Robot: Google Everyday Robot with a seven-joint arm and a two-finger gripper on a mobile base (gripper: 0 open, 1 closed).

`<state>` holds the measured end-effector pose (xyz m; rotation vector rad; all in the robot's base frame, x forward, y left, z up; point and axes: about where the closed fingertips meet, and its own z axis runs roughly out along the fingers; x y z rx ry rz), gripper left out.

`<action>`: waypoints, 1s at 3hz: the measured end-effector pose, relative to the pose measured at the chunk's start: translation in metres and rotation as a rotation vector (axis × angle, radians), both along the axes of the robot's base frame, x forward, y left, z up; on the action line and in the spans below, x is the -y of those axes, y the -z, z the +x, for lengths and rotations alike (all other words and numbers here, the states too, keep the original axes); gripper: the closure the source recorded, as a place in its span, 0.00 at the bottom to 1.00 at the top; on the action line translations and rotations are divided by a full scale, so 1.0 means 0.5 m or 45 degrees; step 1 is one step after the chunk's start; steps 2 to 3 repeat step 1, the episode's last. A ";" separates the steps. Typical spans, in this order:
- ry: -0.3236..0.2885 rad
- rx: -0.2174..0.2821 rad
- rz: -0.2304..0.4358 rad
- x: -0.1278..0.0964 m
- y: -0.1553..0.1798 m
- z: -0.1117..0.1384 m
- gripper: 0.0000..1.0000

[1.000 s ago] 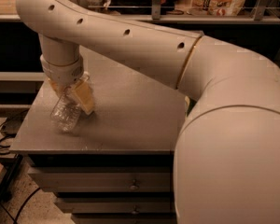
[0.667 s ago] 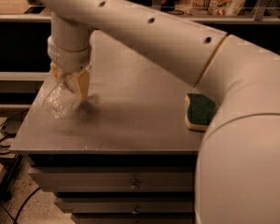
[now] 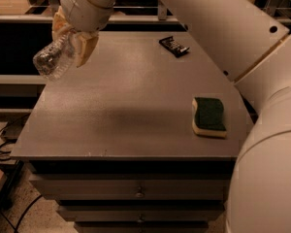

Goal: Pick water bottle

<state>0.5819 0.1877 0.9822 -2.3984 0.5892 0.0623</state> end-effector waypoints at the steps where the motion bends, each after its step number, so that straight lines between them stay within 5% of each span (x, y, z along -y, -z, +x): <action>1: 0.000 0.001 -0.002 0.000 0.001 0.000 1.00; 3: 0.000 0.001 -0.002 0.000 0.001 0.000 1.00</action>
Offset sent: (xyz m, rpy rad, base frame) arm 0.0000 0.0000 0.0000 0.0000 0.0000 0.0000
